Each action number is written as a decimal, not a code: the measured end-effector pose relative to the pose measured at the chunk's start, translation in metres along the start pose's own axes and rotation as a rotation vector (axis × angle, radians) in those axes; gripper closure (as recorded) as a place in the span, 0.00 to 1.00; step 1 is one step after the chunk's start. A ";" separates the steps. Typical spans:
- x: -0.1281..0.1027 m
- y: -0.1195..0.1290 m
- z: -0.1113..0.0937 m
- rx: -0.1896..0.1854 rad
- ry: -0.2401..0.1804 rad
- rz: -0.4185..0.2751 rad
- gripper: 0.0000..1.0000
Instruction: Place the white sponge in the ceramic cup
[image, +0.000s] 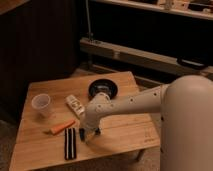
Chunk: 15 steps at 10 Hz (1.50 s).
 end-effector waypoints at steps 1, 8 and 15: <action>0.000 0.000 0.001 -0.004 -0.001 0.000 0.47; 0.002 0.000 0.002 -0.017 -0.009 0.004 0.61; -0.013 -0.005 -0.051 0.044 -0.045 -0.014 0.87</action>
